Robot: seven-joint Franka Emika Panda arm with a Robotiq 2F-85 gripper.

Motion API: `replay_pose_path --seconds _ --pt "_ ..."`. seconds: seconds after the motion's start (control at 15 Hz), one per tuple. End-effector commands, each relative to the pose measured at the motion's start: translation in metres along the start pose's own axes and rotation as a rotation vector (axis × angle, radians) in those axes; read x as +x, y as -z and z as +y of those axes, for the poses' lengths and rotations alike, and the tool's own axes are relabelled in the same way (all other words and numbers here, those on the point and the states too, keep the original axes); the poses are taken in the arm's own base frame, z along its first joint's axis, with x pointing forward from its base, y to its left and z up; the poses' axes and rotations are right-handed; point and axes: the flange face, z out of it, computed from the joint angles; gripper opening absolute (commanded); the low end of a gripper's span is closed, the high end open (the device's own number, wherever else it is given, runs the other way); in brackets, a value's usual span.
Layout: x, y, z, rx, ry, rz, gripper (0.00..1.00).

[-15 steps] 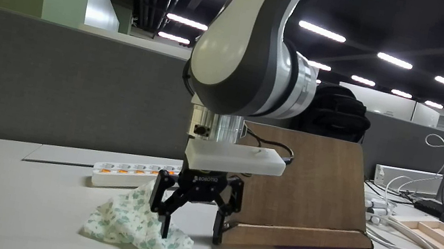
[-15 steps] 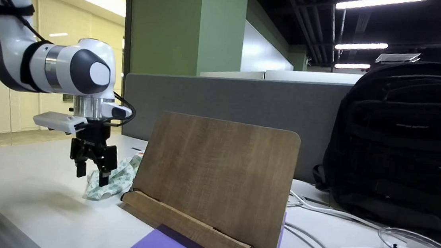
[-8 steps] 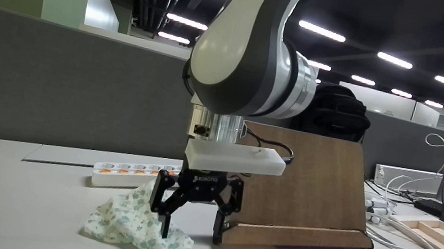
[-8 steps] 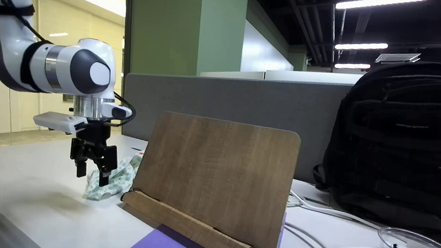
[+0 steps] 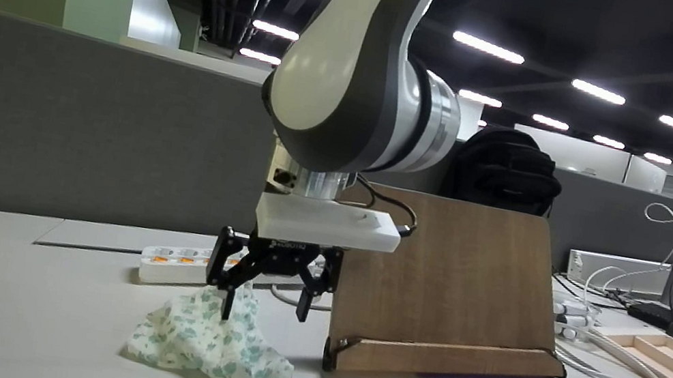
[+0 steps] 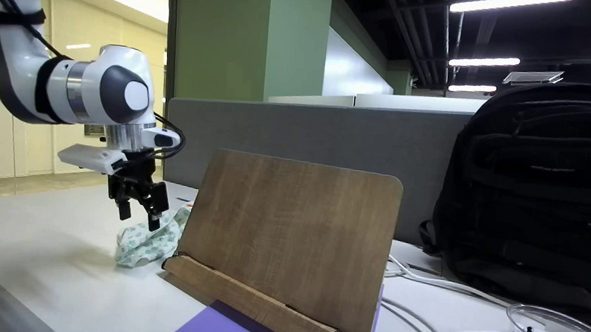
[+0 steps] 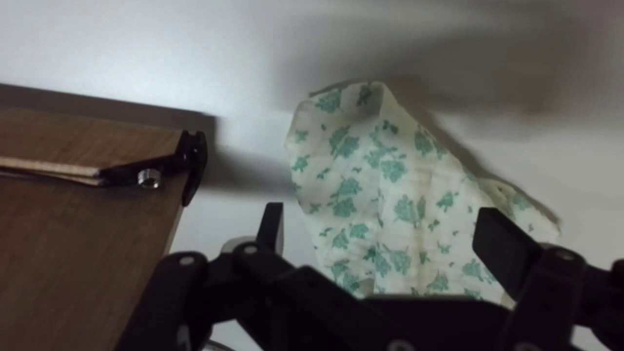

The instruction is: Hang the white and green cloth on the wooden board

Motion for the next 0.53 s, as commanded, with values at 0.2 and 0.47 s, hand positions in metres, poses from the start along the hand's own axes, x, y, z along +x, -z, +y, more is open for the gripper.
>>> replay_pose_path --seconds 0.2,0.47 --pt "0.033 -0.025 -0.019 -0.012 -0.006 0.073 1.0" --pt "0.04 -0.039 -0.04 0.0 0.017 0.105 0.74"
